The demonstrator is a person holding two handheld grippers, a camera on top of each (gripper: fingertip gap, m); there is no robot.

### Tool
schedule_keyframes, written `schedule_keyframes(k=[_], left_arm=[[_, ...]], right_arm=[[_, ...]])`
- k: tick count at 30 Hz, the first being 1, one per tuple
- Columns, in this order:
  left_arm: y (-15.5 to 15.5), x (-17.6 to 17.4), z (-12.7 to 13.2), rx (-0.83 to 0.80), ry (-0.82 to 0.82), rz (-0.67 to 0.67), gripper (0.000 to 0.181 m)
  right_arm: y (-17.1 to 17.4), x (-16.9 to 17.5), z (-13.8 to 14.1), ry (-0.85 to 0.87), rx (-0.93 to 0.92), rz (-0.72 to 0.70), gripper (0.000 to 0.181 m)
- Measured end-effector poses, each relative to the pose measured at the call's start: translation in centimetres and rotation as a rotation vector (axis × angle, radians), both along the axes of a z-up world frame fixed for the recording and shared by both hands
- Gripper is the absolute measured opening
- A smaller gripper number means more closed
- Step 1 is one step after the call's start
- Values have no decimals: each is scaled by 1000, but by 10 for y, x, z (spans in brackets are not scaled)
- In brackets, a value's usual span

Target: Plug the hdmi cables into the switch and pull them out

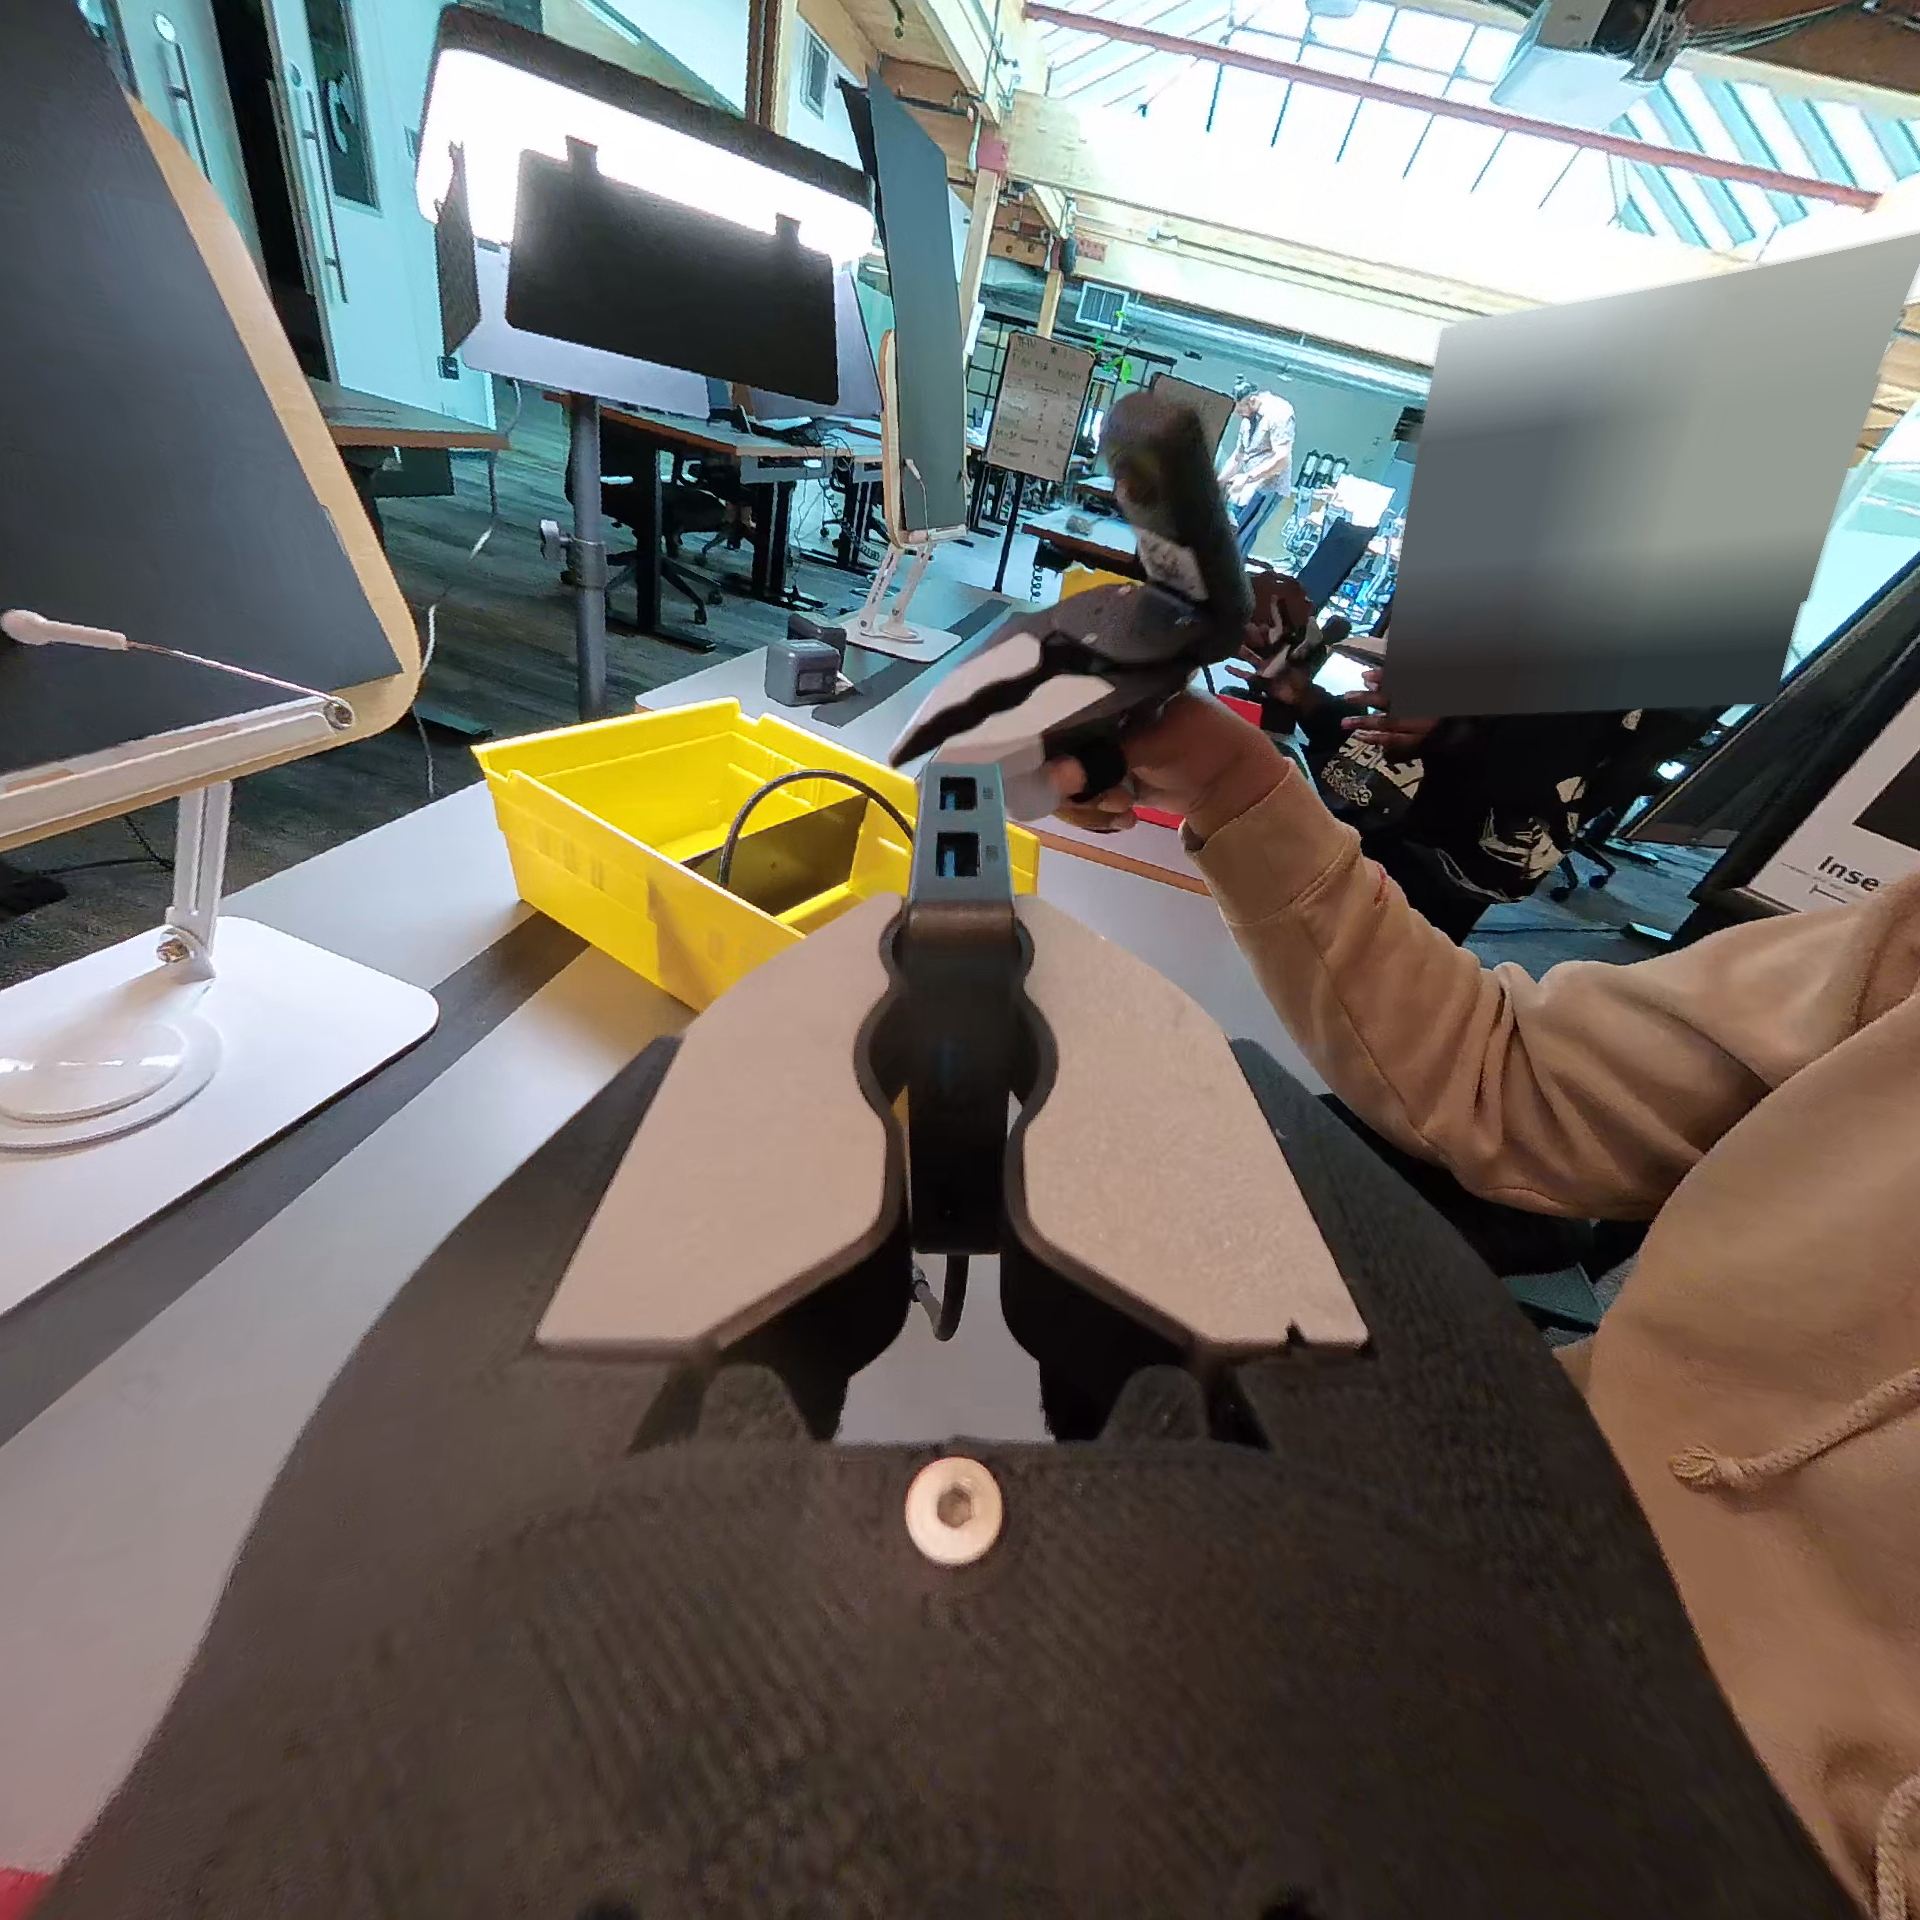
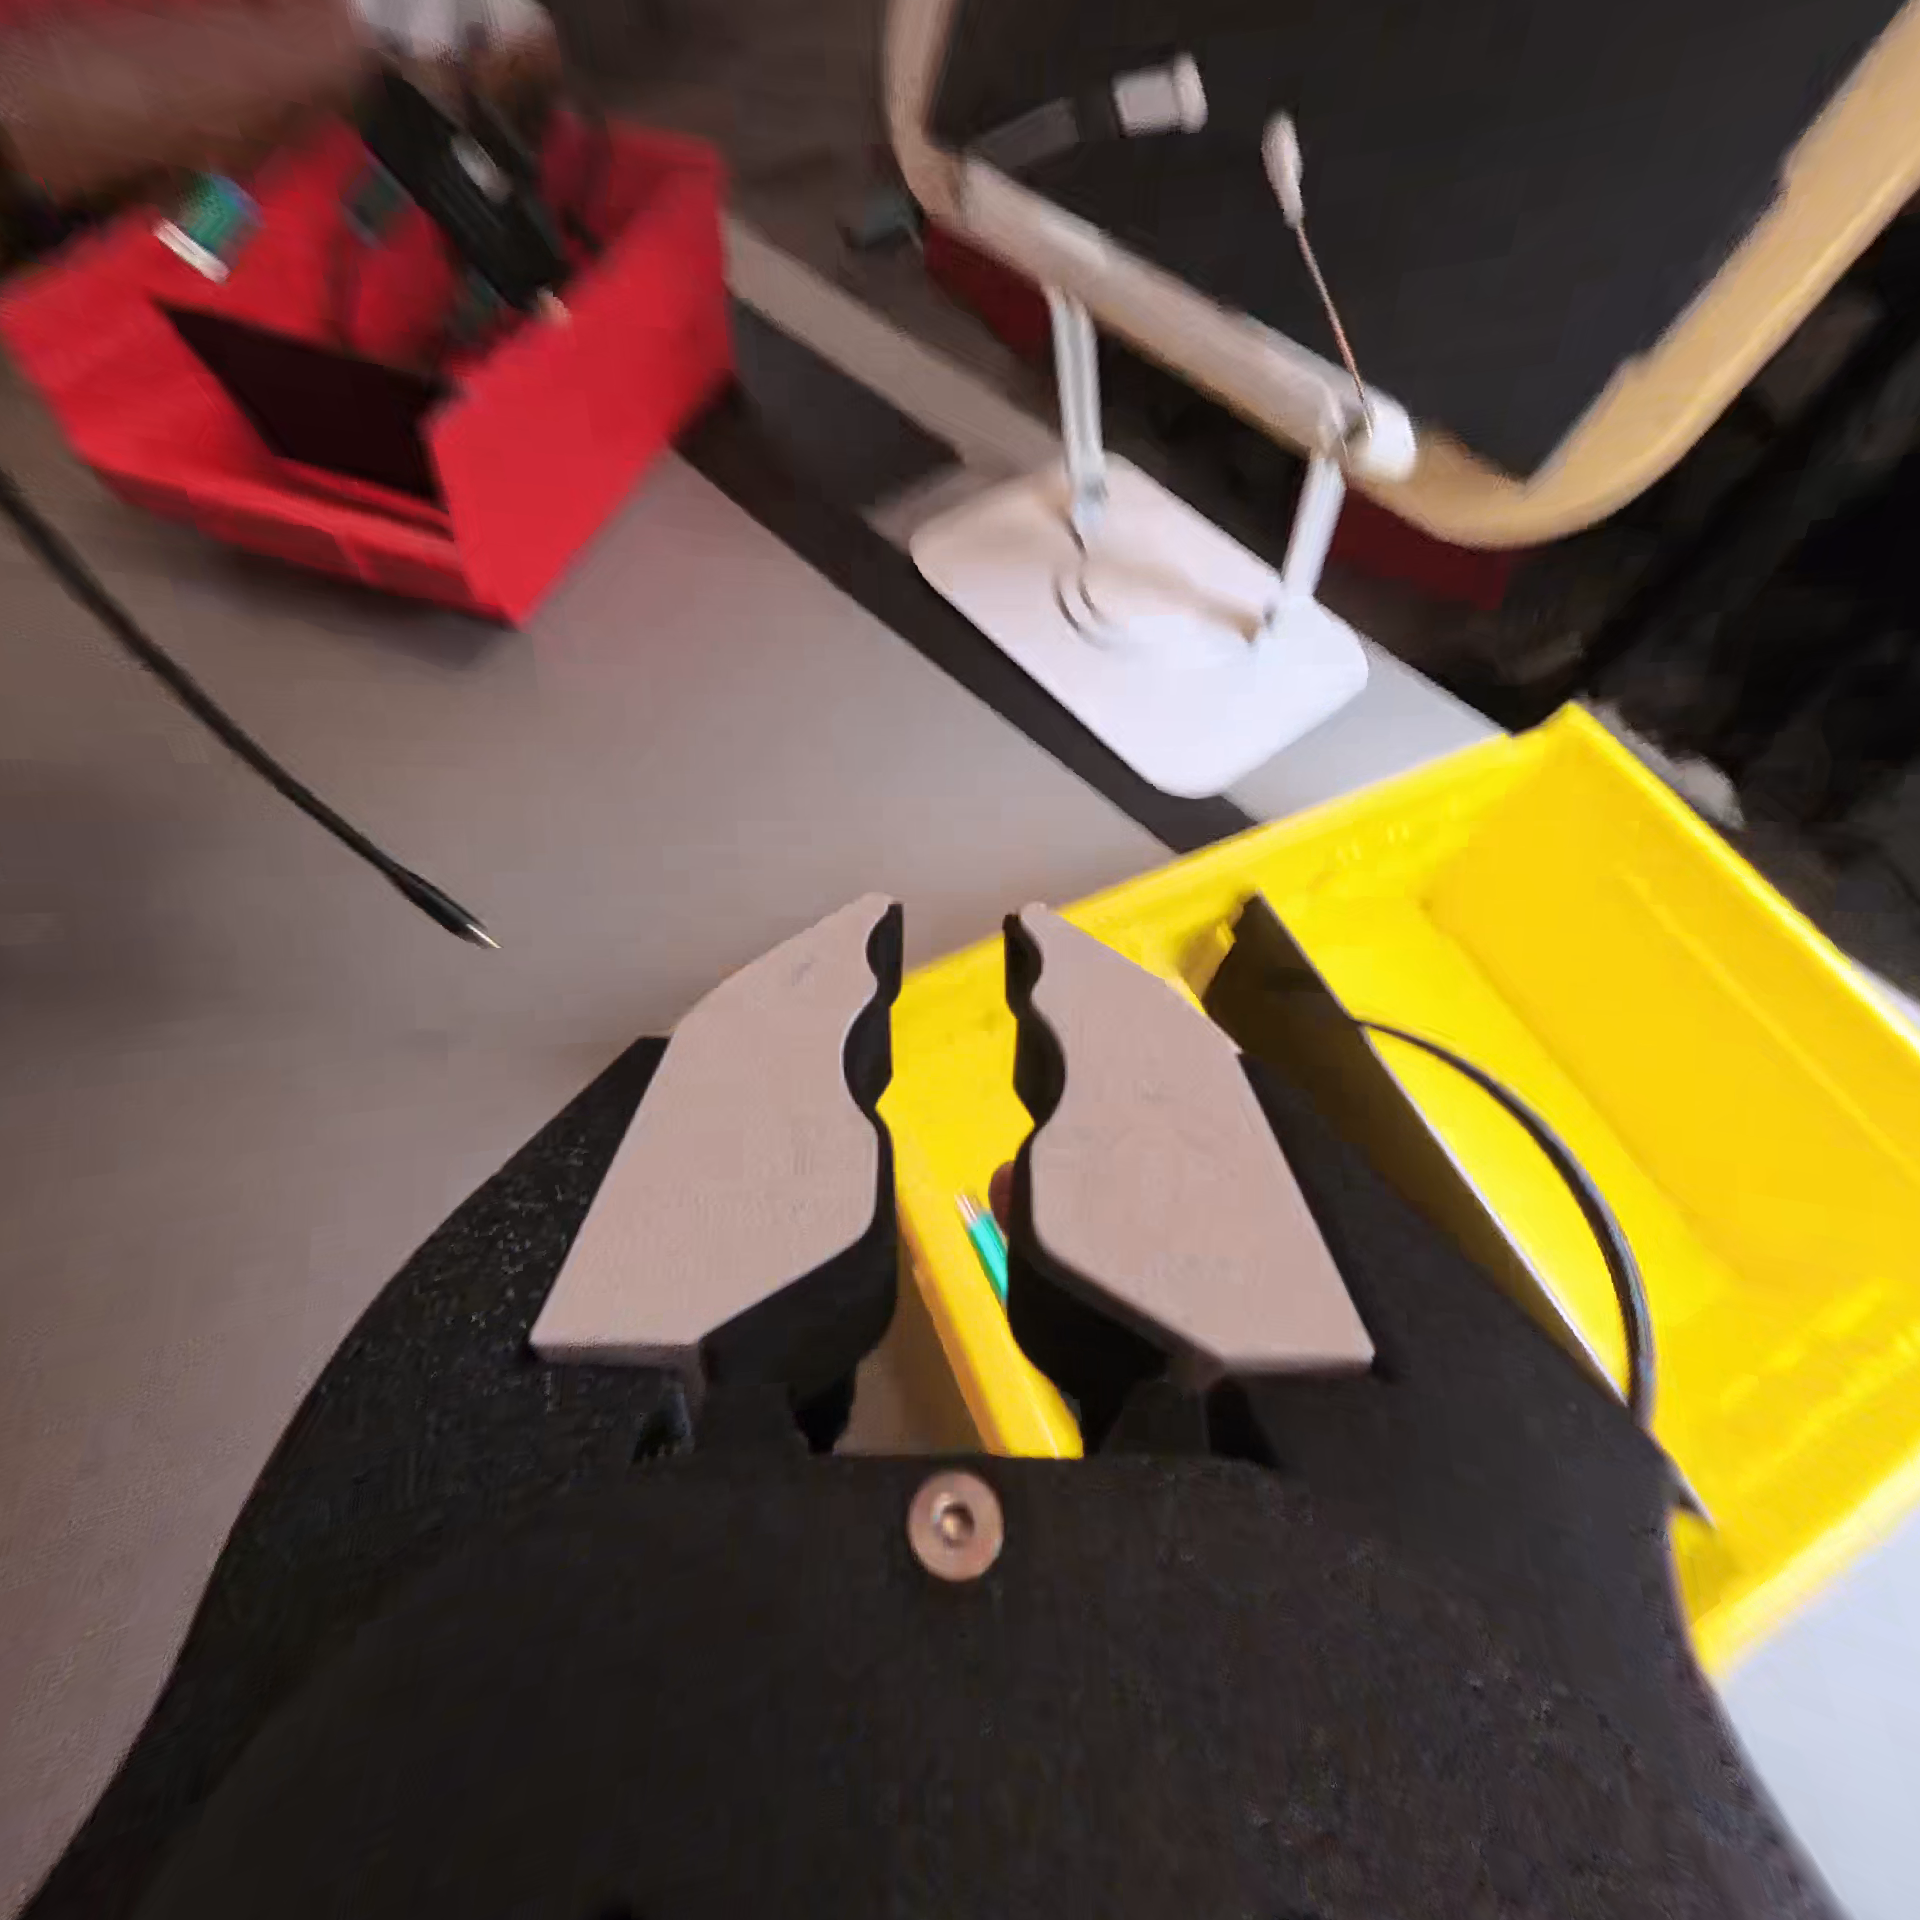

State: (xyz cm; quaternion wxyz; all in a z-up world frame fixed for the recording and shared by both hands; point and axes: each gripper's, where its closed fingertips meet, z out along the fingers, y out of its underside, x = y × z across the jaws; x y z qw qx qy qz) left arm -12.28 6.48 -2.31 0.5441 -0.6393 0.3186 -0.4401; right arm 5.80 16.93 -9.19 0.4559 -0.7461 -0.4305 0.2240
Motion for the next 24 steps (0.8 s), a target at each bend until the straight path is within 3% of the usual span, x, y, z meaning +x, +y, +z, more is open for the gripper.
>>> schedule_keyframes(k=[1, 6, 15, 17, 20, 24], left_arm=[[0, 3, -2, -4, 4, -7, 14], [-4, 24, -18, -25, 73, -72, 14], [-27, 72, -56, 77, 383, -177, 14], [-30, 77, -57, 110, 413, -181, 14], [-34, 80, -53, 136, 395, -196, 15], [-20, 64, -33, 135, 292, -88, 38]], right_arm=[[-10, -11, 15, 70, 29, 58, 20], [-63, -61, 52, 268, 85, 325, 24], [-122, -112, 33, 244, 60, 624, 25], [-133, -114, 26, 218, 75, 697, 15], [-139, -111, 30, 222, 127, 742, 14], [-120, -97, 50, 278, 232, 648, 14]])
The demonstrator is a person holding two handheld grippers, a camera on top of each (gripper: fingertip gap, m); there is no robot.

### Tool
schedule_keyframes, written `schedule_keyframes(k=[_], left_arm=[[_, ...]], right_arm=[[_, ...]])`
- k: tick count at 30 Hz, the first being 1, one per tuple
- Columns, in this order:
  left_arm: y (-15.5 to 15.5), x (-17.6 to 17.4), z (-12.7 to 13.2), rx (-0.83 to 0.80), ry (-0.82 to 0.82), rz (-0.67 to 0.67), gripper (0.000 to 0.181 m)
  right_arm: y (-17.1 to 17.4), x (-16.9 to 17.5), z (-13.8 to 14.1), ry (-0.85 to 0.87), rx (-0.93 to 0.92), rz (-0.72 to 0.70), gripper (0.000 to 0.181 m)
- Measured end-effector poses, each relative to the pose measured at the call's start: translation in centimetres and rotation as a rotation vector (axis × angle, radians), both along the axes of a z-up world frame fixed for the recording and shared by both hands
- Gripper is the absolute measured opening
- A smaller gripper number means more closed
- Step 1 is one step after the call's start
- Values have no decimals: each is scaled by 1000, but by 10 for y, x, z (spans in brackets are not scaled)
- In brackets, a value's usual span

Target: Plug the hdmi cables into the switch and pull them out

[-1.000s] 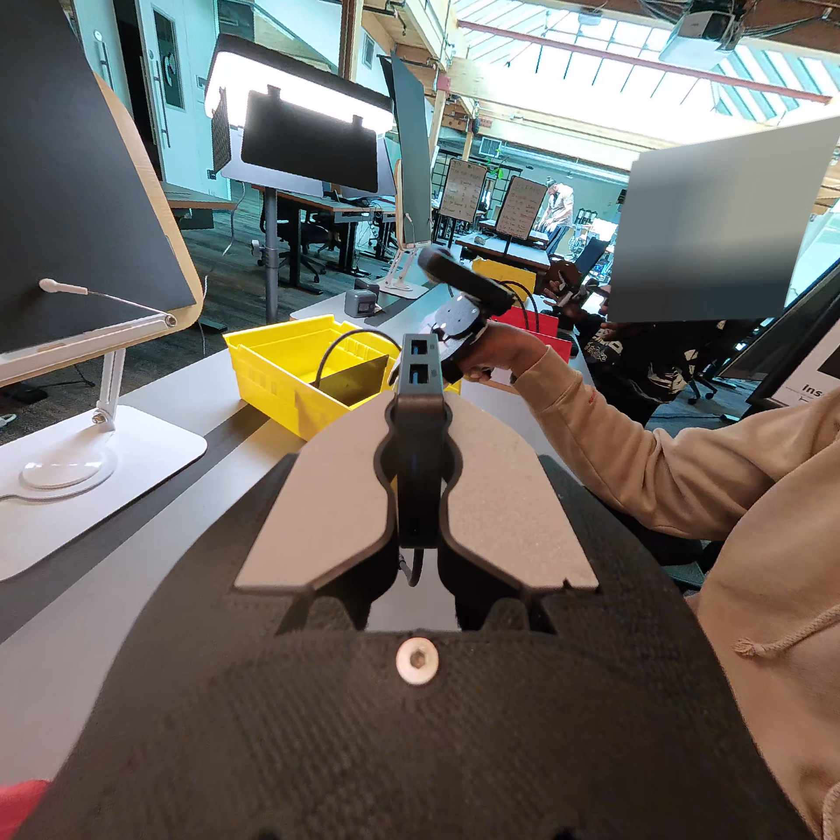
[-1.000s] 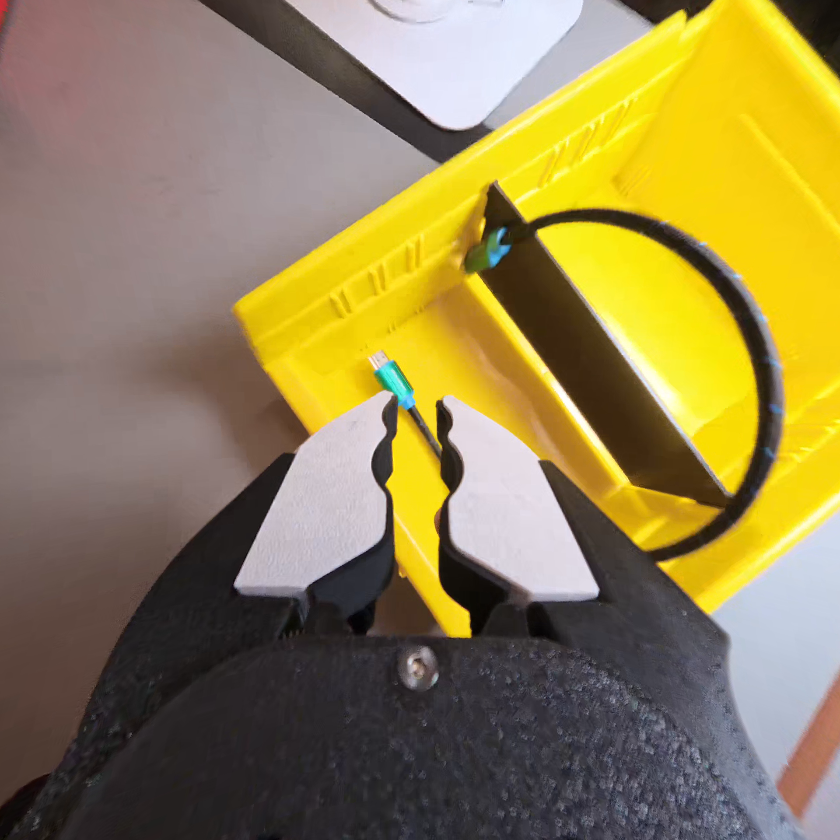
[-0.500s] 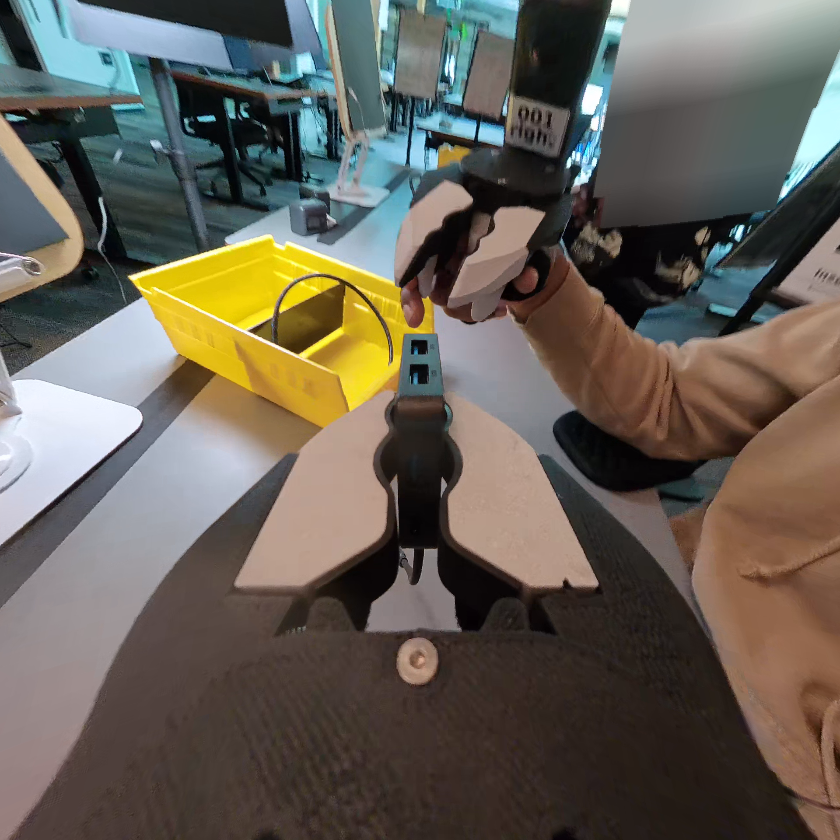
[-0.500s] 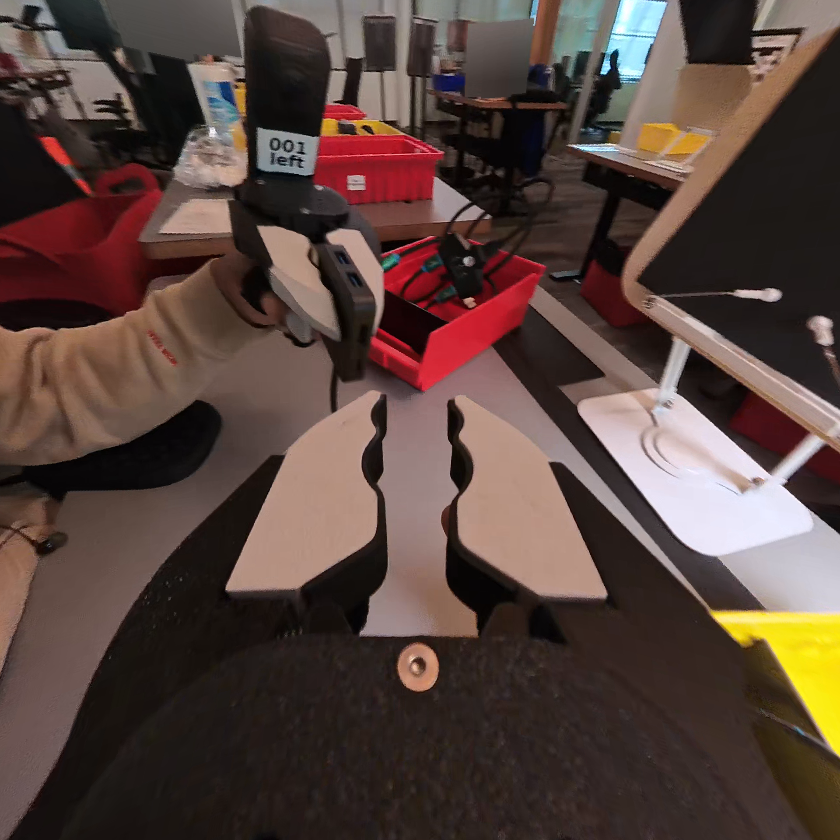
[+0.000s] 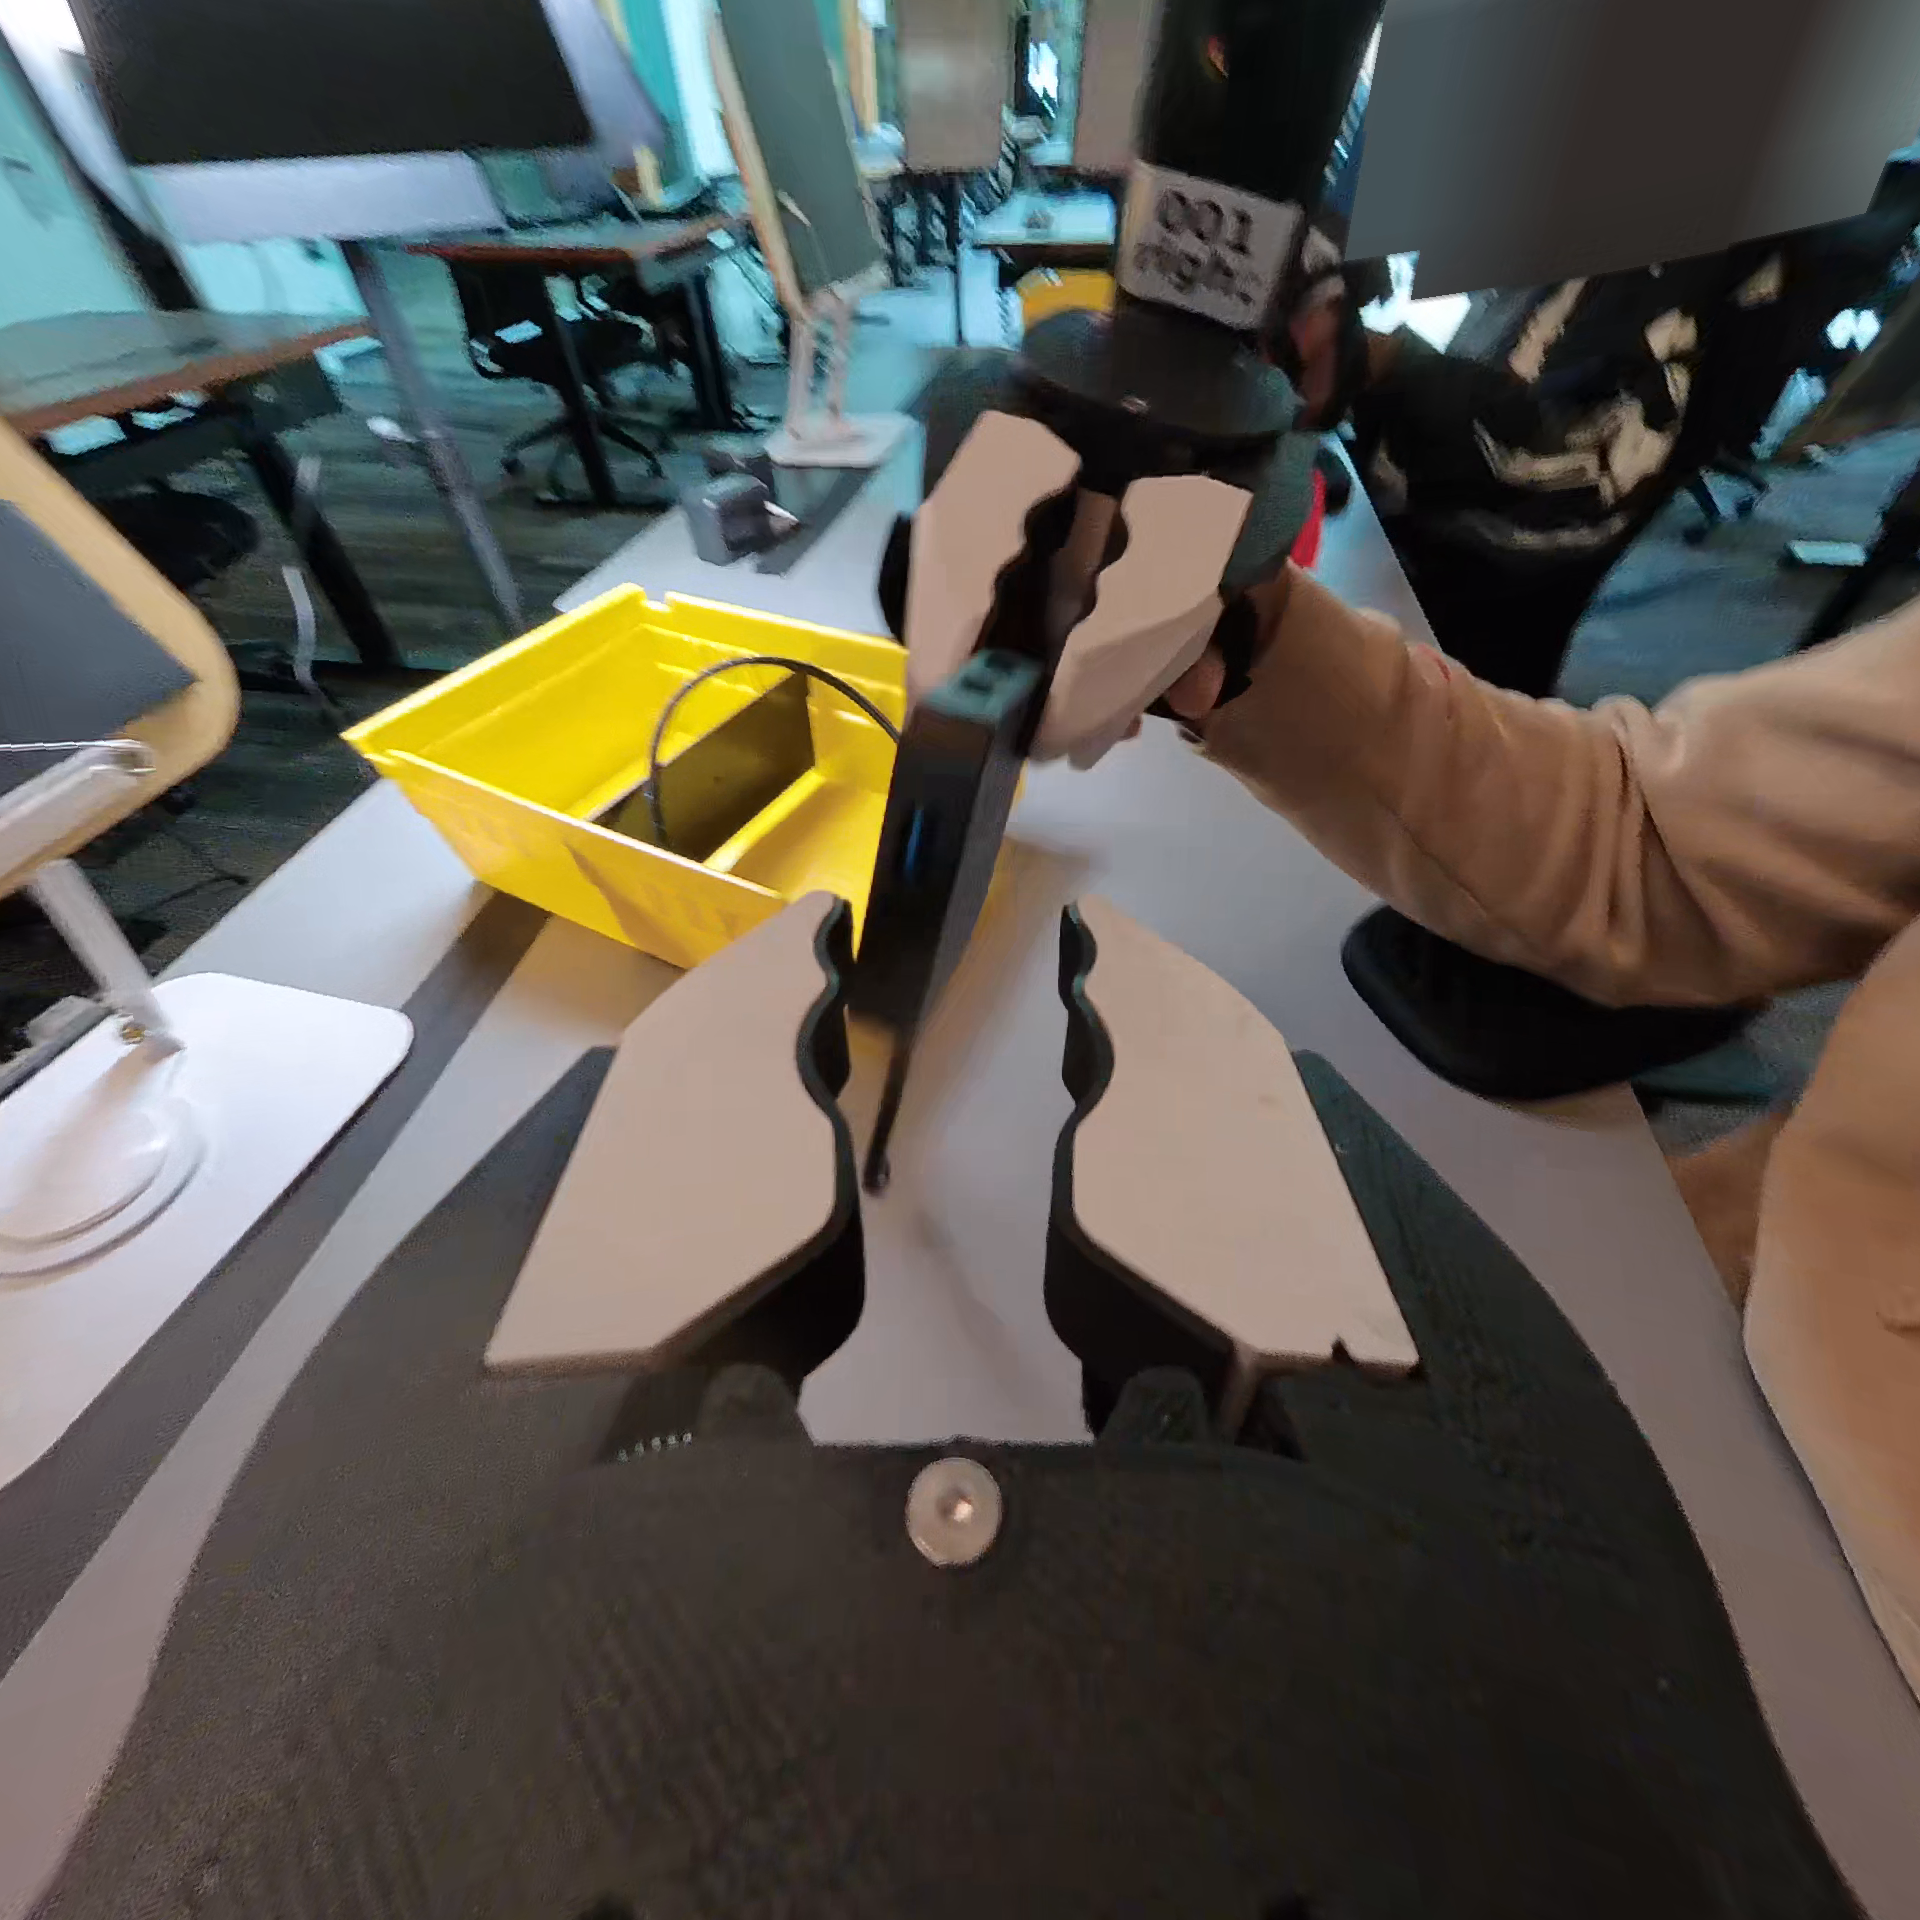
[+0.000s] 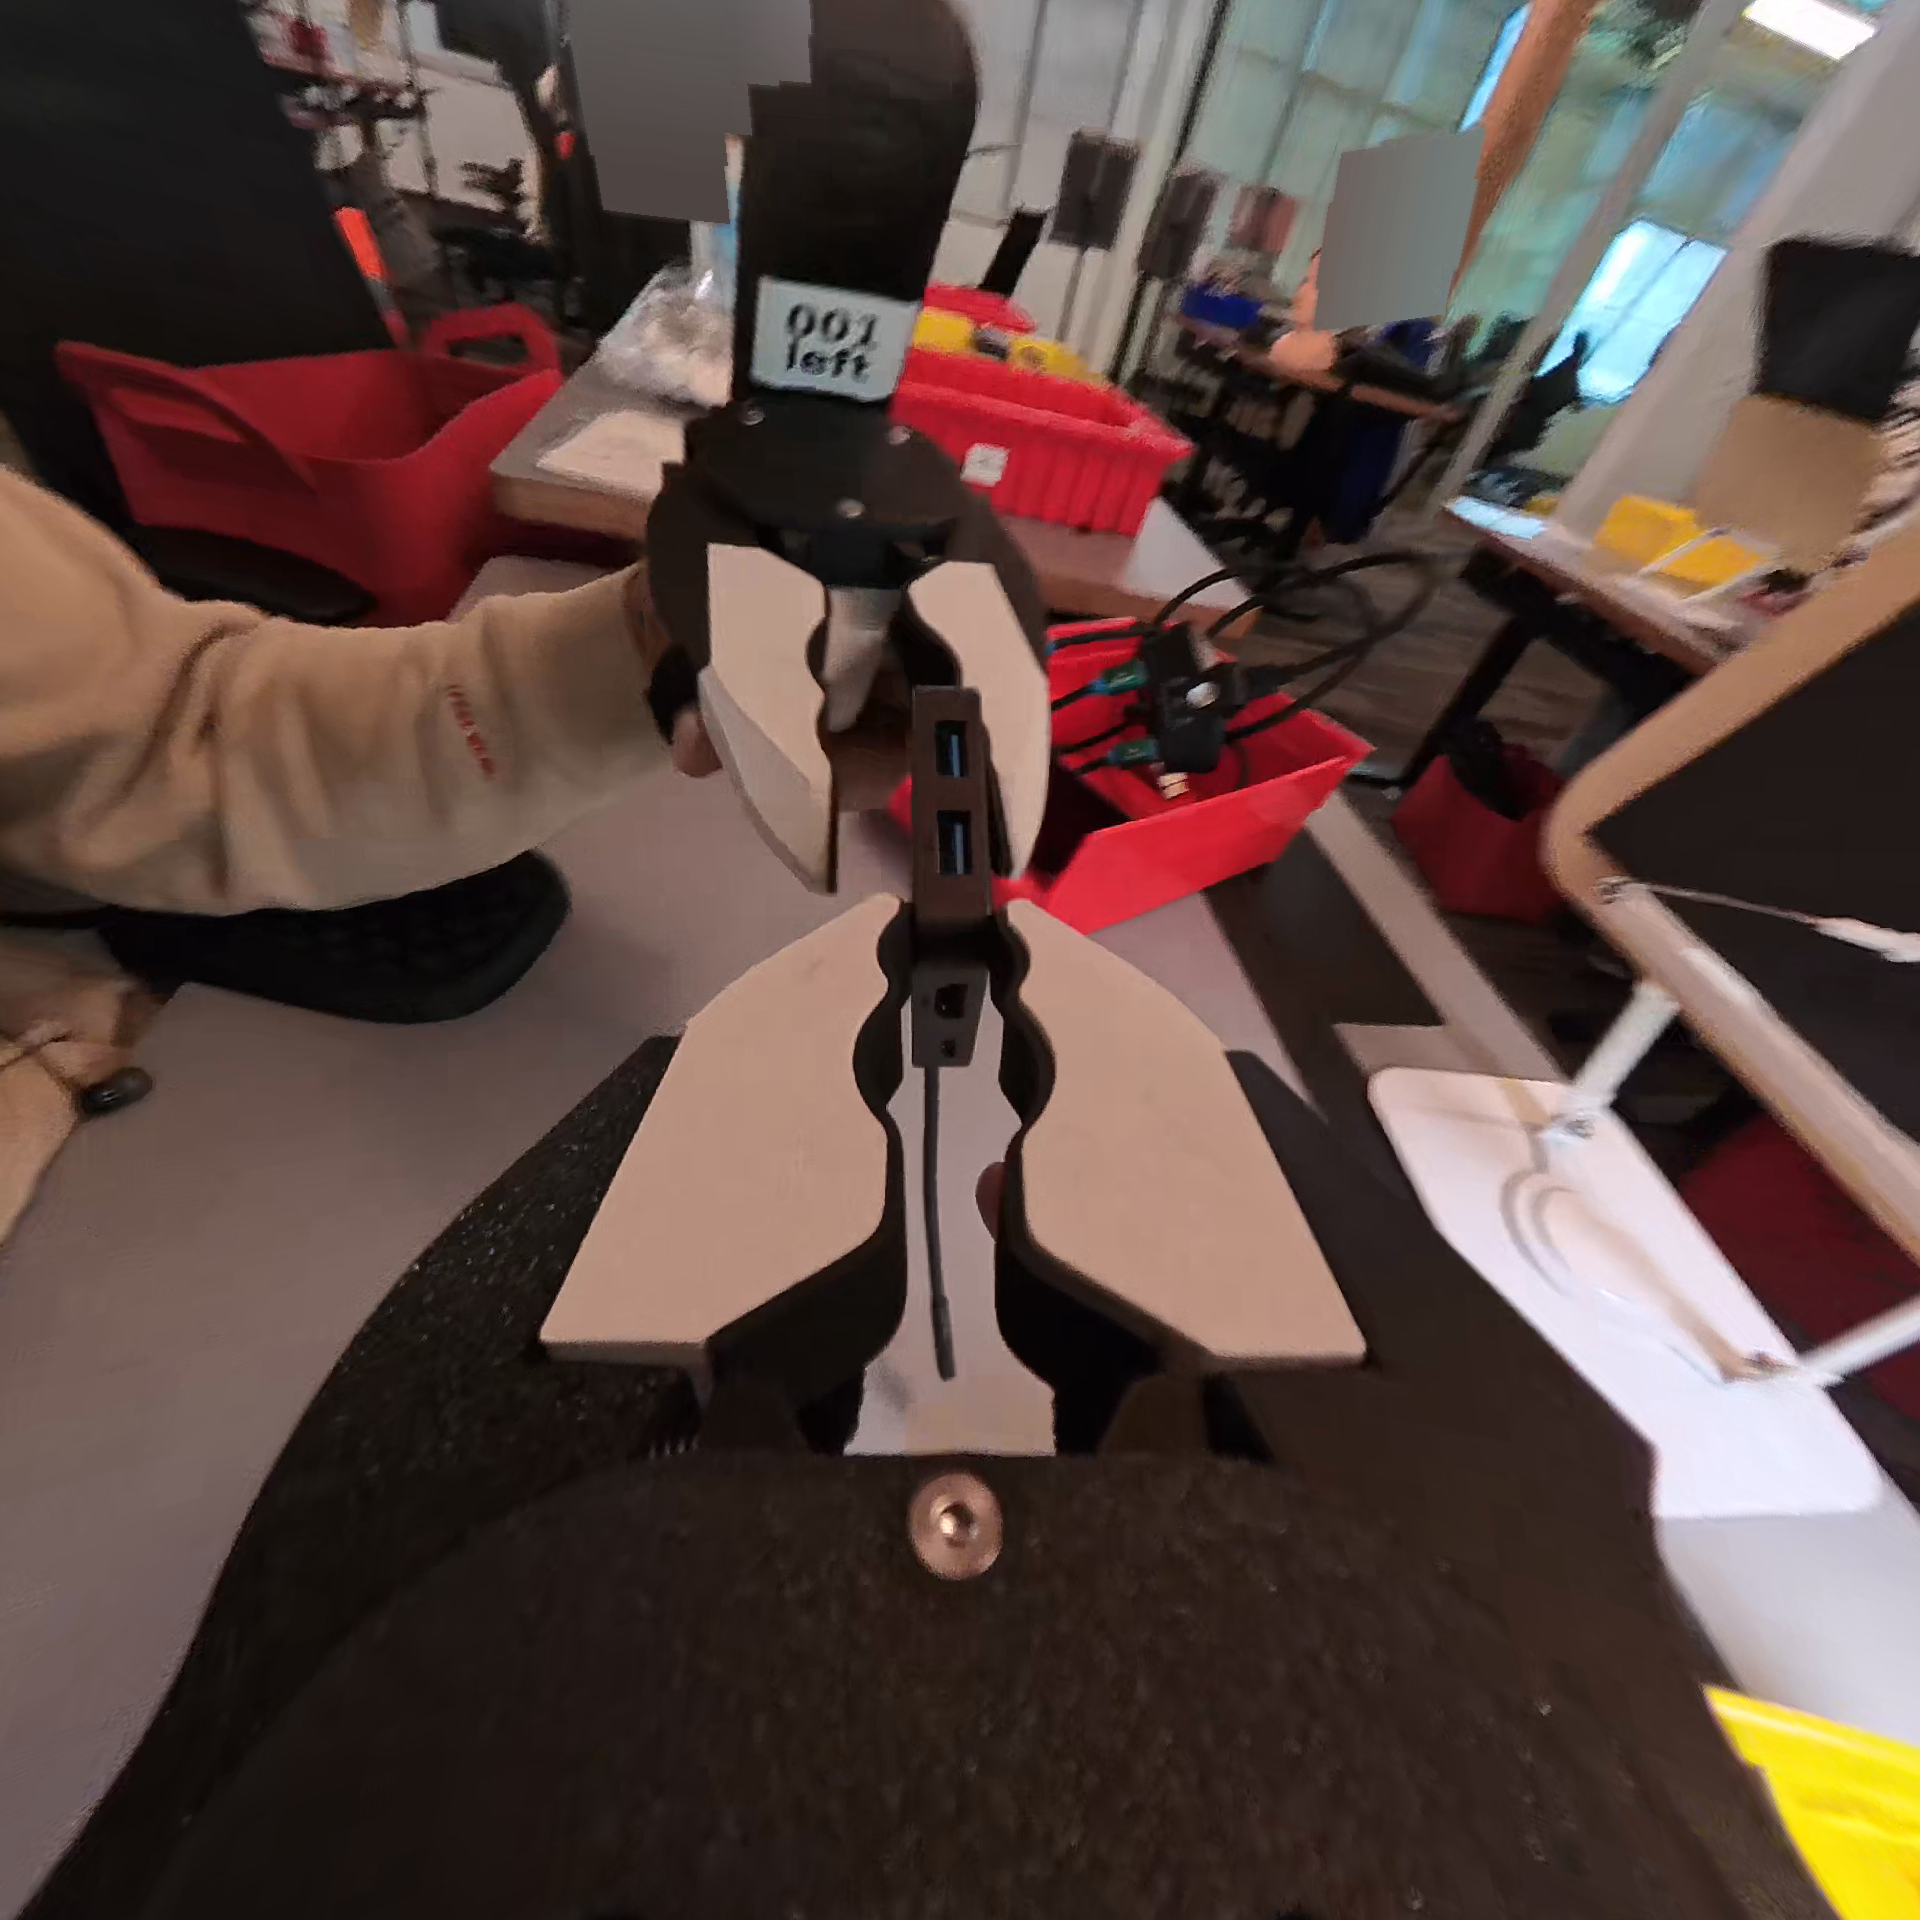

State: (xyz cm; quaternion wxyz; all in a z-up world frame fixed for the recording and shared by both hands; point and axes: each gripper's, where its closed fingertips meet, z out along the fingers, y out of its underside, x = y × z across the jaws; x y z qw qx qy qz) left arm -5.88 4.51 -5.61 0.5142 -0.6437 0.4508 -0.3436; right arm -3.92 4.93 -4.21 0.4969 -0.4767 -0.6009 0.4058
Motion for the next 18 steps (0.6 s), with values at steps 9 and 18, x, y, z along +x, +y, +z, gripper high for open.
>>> schedule_keyframes(k=[9, 18], left_arm=[[15, -39, 28, -7, -168, 104, 35], [24, -48, 16, -34, -132, 136, 34]], right_arm=[[113, 104, 82, 458, 218, -583, 13], [245, 161, -14, -191, 315, -971, 14]])
